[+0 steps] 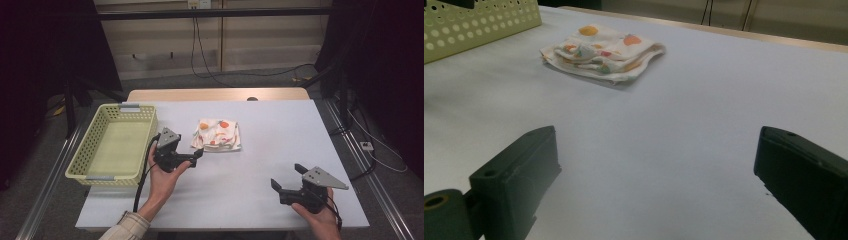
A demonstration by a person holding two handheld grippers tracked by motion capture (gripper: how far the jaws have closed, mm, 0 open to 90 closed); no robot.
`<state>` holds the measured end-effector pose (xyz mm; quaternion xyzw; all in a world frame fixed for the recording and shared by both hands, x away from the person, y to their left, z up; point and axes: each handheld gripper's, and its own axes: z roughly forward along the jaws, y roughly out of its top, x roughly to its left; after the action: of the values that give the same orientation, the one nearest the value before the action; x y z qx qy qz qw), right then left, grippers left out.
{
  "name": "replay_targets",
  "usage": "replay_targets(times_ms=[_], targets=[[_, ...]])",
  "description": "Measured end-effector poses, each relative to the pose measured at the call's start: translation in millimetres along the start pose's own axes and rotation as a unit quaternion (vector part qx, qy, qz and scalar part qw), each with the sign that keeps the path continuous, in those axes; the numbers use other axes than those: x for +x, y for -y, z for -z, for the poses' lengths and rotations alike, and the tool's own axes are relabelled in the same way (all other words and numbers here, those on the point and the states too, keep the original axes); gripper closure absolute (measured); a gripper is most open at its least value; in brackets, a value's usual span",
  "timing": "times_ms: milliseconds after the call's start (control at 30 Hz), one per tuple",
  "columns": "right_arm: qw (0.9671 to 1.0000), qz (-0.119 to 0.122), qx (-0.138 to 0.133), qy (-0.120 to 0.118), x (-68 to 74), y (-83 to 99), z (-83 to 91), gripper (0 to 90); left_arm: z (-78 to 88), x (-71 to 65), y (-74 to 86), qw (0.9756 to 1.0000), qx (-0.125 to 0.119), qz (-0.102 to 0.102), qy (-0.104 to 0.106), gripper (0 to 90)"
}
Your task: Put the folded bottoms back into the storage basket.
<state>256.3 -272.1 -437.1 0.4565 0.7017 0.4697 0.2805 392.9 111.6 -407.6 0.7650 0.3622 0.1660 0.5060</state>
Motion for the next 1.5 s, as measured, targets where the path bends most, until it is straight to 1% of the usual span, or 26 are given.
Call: replay_targets(times_ms=[33,67,133,167,200,300,367,400,467,500,567,700,733,767,800,833,867,967,1000,1067,1133,1233,1267,1333,1400,1500], targets=[[1.0000,0.000,0.000,0.000,0.0,0.0,0.0,4.0,0.0,0.0,0.0,1.0000,0.000,0.000,0.000,4.7],[1.0000,-0.002,0.000,-0.001,-0.1,0.0,0.1,4.0,-3.6,1.8,-4.5,1.0000,0.001,0.006,0.003,4.7],[1.0000,0.000,0.000,0.000,-0.1,0.0,0.0,4.0,-5.4,2.8,-6.8,1.0000,0.002,0.005,0.002,4.8],[1.0000,0.000,0.000,0.000,-0.1,0.0,0.0,4.0,-7.0,3.3,-8.8,0.9999,0.002,0.010,0.004,4.8],[1.0000,-0.001,0.000,-0.001,-0.1,0.0,0.1,4.0,-10.9,3.3,-13.2,0.9999,0.008,0.010,0.007,4.8],[1.0000,0.000,0.000,-0.002,0.0,0.0,0.2,4.0,-14.9,3.6,-17.4,0.9999,0.012,0.008,0.005,4.7],[1.0000,0.001,0.000,-0.002,0.0,0.0,0.2,4.0,-18.9,5.9,-21.1,0.9995,0.020,0.021,0.014,5.1],[1.0000,0.000,0.001,-0.002,0.1,0.0,0.4,4.0,-22.8,8.3,-24.1,0.9990,0.027,0.034,0.013,6.8],[1.0000,0.001,0.001,-0.002,0.2,0.0,0.4,4.0,-25.0,9.0,-25.0,0.9989,0.025,0.037,0.012,6.5],[1.0000,0.001,0.001,-0.002,0.1,0.0,0.3,4.0,-29.1,10.1,-26.9,0.9986,0.029,0.042,0.011,6.6],[1.0000,0.001,0.001,-0.002,0.0,0.0,0.2,4.0,-30.8,10.7,-27.7,0.9986,0.032,0.041,0.011,6.6],[1.0000,0.001,0.002,-0.003,0.3,0.0,0.1,4.0,-38.4,15.0,-31.1,0.9982,0.039,0.045,0.001,6.0],[1.0000,0.001,0.002,-0.003,0.1,0.0,-0.1,4.0,-43.0,18.2,-31.3,0.9975,0.046,0.054,-0.002,5.6],[1.0000,0.000,0.002,-0.003,0.0,0.1,-0.2,4.0,-46.0,19.3,-30.6,0.9964,0.048,0.070,0.002,5.6],[1.0000,0.000,0.002,-0.003,0.0,0.1,-0.2,4.0,-46.0,19.3,-30.6,0.9964,0.048,0.070,0.002,5.6],[1.0000,0.000,0.002,-0.003,-0.1,0.2,-0.3,4.0,-49.0,20.3,-29.7,0.9952,0.053,0.082,0.012,5.6],[1.0000,-0.001,0.003,-0.004,-0.1,0.3,-0.4,4.0,-54.9,19.8,-28.0,0.9942,0.061,0.086,0.022,5.8],[1.0000,-0.001,0.002,-0.004,0.3,0.2,-0.4,4.0,-60.4,18.8,-26.8,0.9941,0.066,0.084,0.018,5.9],[1.0000,0.000,0.002,-0.004,0.4,0.2,-0.3,4.0,-65.6,20.5,-26.3,0.9935,0.072,0.087,0.016,6.0],[1.0000,0.001,0.002,-0.004,0.2,0.2,-0.2,4.0,-68.0,21.6,-26.4,0.9934,0.075,0.086,0.013,6.3],[1.0000,-0.001,0.003,-0.004,0.1,0.2,-0.3,4.1,-71.8,24.1,-27.6,0.9927,0.085,0.085,0.005,6.6],[1.0000,-0.002,0.003,-0.004,0.1,0.3,-0.4,4.0,-76.4,28.5,-29.5,0.9927,0.087,0.083,0.001,7.5],[1.0000,0.000,0.004,-0.005,-0.2,0.4,-0.6,4.0,-80.1,32.9,-29.8,0.9917,0.087,0.095,0.002,11.0],[1.0000,0.000,0.004,-0.005,0.0,0.3,-0.5,4.0,-82.2,35.3,-29.7,0.9911,0.089,0.099,0.000,12.2],[1.0000,-0.002,0.003,-0.005,0.4,0.3,-0.3,4.0,-86.4,40.9,-28.8,0.9904,0.094,0.100,-0.008,14.7],[1.0000,0.000,0.004,-0.005,0.0,0.4,-0.3,4.0,-91.8,49.7,-25.2,0.9877,0.100,0.120,-0.012,16.1]])
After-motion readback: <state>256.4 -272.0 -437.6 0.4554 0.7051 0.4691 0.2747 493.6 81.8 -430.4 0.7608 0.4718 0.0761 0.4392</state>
